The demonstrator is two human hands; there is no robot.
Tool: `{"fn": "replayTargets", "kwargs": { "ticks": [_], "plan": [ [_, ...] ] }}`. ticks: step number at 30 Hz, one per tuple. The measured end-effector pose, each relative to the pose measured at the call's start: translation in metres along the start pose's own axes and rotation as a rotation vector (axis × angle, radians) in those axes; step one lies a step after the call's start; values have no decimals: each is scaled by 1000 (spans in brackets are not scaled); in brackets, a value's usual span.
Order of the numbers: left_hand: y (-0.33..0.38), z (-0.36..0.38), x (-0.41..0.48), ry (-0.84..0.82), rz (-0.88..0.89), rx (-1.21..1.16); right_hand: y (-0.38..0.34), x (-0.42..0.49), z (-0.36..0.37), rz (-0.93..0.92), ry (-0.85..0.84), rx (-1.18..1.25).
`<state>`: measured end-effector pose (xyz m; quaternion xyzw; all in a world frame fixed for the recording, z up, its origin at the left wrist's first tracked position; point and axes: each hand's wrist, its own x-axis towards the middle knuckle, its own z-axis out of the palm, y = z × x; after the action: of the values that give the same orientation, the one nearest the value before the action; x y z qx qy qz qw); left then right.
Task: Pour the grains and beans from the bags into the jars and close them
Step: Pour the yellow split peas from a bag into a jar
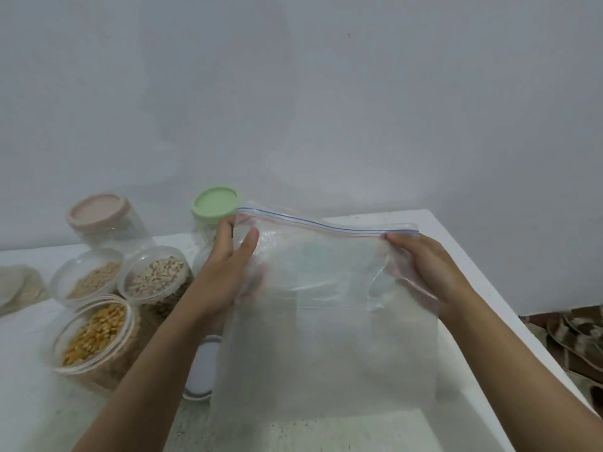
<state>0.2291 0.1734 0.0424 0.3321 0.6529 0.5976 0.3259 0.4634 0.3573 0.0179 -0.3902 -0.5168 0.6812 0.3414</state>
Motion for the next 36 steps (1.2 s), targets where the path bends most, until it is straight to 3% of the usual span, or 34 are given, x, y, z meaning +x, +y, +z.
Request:
{"fn": "replayTargets", "kwargs": {
  "ticks": [7,15,24,31,36],
  "plan": [
    [-38,52,-1,123,-34,-73,30,21,-46,-3,22,-131],
    [-73,61,16,352,-262,-347,48,53,-71,-87,-84,-219],
    [-91,70,14,276,-264,125,62,65,-69,-56,-110,-223],
    [-83,69,25,80,-261,168,66,66,-68,-106,4,-257],
    [-57,58,34,-6,-24,286,60,67,-66,-107,23,-236]
  ]
}}
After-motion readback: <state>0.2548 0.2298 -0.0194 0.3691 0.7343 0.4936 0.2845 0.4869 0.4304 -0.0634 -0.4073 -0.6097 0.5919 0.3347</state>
